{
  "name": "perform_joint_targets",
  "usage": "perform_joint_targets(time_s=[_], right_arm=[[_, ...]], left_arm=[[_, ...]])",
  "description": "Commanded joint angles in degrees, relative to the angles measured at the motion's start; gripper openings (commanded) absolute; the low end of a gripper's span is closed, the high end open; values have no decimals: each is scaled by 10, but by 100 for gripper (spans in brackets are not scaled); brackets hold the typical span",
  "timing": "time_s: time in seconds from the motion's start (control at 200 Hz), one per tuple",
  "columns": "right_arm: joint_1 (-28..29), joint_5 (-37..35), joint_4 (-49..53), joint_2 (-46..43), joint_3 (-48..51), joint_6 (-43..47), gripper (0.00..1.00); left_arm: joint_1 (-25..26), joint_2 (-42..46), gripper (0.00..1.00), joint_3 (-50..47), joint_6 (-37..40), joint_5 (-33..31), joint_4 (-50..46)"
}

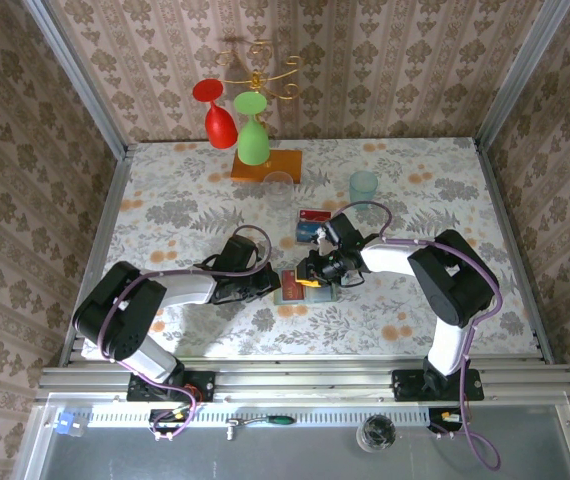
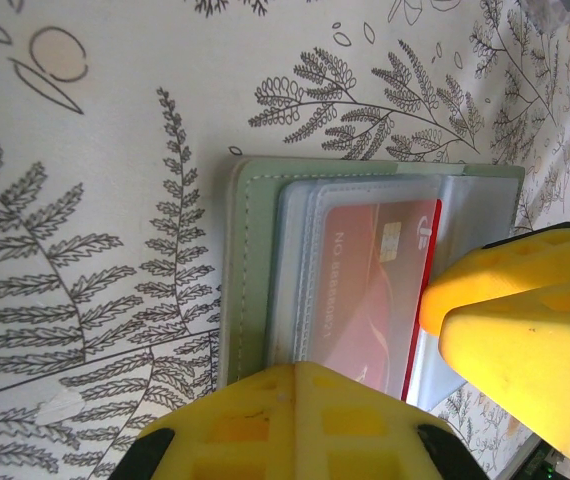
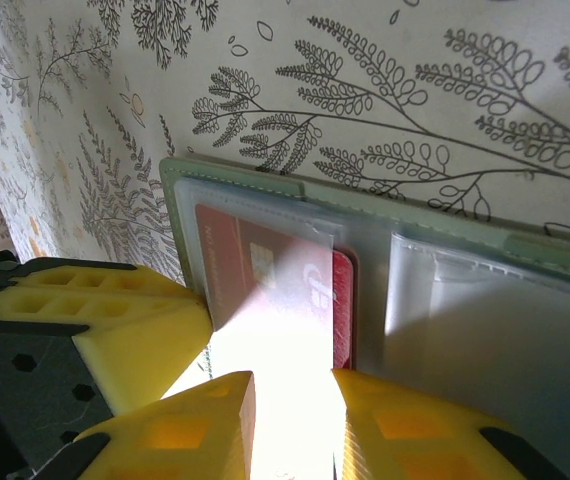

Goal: Take the credit cards out of the card holder

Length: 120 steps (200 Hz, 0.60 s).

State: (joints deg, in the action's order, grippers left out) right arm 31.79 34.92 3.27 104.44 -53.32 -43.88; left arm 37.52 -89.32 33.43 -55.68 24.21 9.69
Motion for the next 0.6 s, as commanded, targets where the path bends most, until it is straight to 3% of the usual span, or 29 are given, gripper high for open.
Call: perform_joint_targets(time_s=[0.0,0.595], right_arm=[[6,-15,21,12,-16,7,26],[22,-102,143,2,-58,69,23]], left_arm=[[3,-10,2,-7,7,-1,-12],[4,-10,2,-3,8,1,-15]])
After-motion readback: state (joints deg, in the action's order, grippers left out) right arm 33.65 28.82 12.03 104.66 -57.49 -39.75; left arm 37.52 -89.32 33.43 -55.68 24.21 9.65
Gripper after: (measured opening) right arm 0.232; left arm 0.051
